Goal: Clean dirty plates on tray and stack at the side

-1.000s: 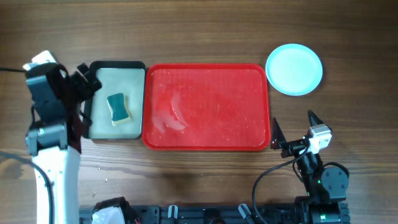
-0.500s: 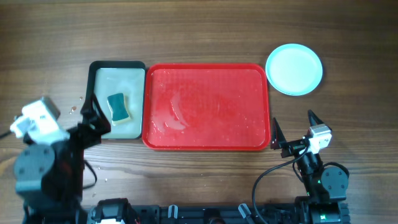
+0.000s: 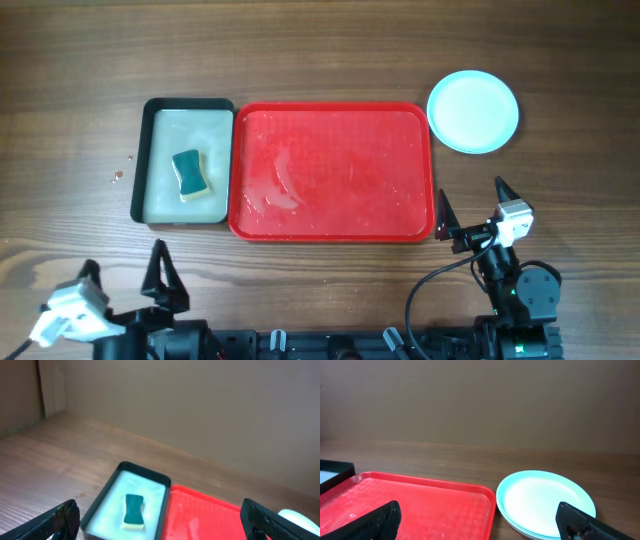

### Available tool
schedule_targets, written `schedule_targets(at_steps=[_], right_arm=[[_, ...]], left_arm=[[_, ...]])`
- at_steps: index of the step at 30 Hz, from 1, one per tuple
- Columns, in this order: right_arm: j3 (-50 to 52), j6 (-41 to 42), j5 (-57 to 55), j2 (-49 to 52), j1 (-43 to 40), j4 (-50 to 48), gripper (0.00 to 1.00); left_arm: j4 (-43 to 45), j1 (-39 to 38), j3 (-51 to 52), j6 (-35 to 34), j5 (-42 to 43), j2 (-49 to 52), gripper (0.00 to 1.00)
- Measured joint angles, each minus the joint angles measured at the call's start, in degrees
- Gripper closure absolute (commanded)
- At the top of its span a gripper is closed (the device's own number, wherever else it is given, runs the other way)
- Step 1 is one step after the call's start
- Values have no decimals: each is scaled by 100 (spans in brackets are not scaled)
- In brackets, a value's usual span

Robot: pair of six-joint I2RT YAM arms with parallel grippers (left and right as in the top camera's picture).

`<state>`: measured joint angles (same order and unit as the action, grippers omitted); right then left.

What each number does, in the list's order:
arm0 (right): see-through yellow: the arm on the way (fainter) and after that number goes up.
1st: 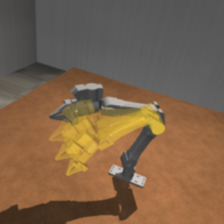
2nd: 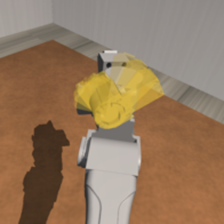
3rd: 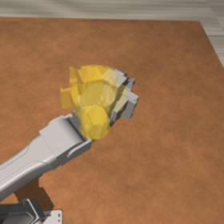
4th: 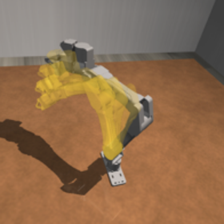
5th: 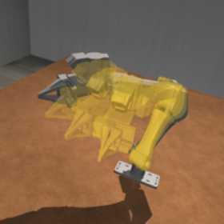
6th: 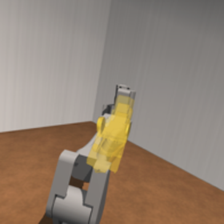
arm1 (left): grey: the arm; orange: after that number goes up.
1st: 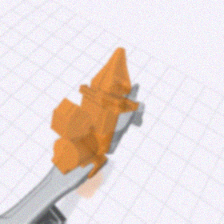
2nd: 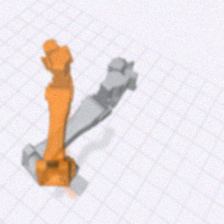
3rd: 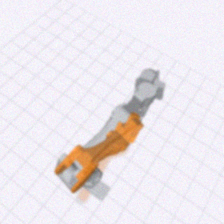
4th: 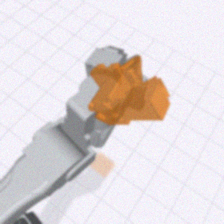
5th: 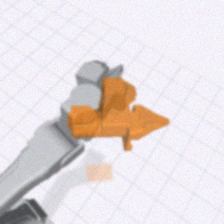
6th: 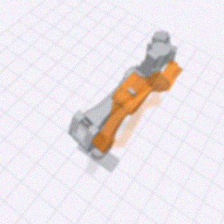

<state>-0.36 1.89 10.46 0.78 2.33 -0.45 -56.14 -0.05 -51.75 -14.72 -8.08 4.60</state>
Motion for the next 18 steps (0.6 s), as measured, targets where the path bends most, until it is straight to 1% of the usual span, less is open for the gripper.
schedule_targets(at_steps=[4, 7, 10, 13, 15, 18], right_arm=[[0, 0, 0, 0, 0, 2, 0], [0, 0, -2, 0, 0, 2, 0], [0, 0, 0, 0, 0, 0, 0], [0, 0, -2, 0, 0, 0, 0], [0, 0, 0, -2, 0, 4, 0], [0, -2, -2, -2, 0, 2, 0]], left_arm=[[118, -44, 697, -197, 20, -254, 0], [656, -44, 1078, -391, 44, -345, 0], [1770, -44, 1497, -713, 46, -380, 0], [3438, -44, 2044, -879, 107, -385, 0], [5029, -44, 2636, -946, 264, -391, 0], [6231, -44, 3226, -984, 439, -391, 0]])
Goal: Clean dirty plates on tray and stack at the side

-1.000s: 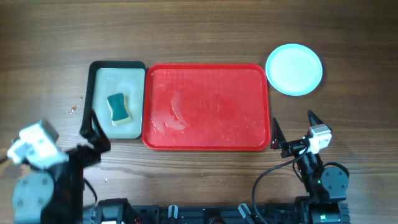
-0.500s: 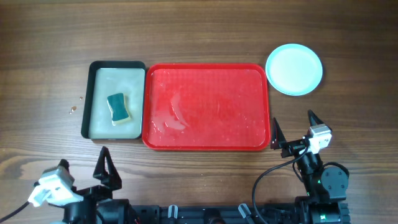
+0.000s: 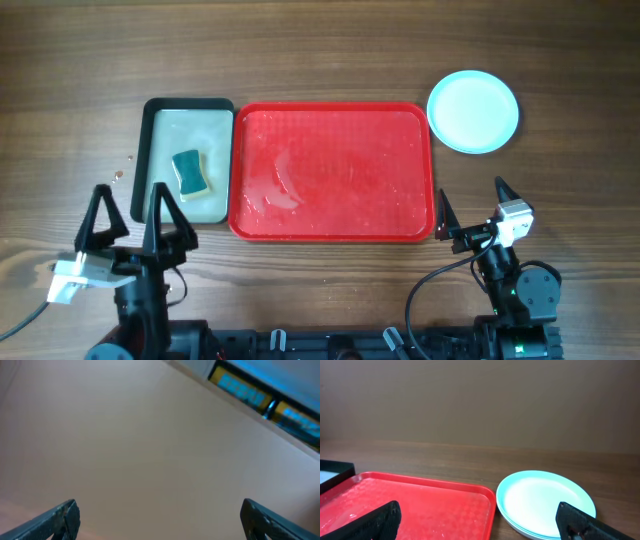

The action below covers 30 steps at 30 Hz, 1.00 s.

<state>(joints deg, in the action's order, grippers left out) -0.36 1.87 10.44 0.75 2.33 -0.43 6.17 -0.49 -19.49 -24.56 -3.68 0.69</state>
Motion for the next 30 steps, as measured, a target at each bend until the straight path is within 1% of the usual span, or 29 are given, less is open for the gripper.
schedule_targets(at_steps=[1, 3, 15, 21, 26, 30], right_arm=[[0, 0, 0, 0, 0, 0, 0], [0, 2, 2, 0, 0, 0, 0], [0, 0, 0, 0, 0, -2, 0], [0, 2, 0, 0, 0, 0, 0], [0, 0, 0, 0, 0, 0, 0], [0, 2, 0, 2, 0, -2, 0]], left_arm=[[225, 0, 208, -37, 37, 0, 0], [387, 0, 461, -94, 66, 0, 0], [938, 0, 1397, -240, 81, 0, 0], [1005, 0, 1725, -273, 81, 0, 0], [876, 0, 1880, -367, 81, 0, 0], [-201, 0, 1899, -389, 98, -4, 0]])
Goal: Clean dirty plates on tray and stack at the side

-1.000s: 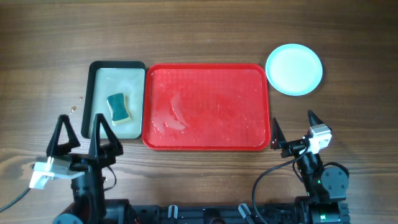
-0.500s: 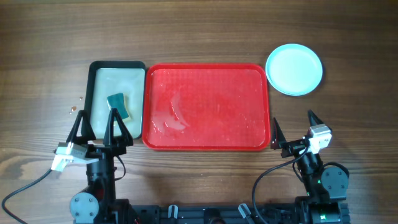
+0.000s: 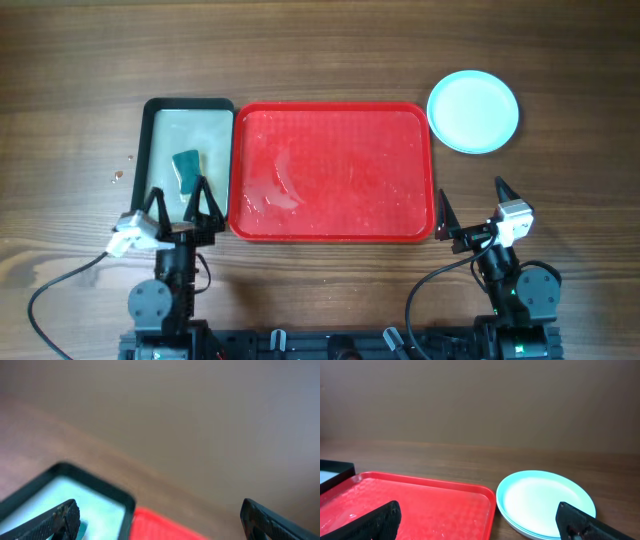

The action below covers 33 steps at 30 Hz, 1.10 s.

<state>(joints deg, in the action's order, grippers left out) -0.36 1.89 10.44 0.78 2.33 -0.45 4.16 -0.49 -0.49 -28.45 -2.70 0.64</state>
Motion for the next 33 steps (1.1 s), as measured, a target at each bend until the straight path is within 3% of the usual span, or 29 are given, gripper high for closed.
schedule_targets(at_steps=[4, 33], right_arm=[[0, -2, 2, -2, 0, 2, 0], [0, -2, 0, 0, 0, 2, 0]], left_arm=[[-774, 0, 13, 13, -66, -4, 0], [-774, 0, 13, 286, -85, -9, 0]])
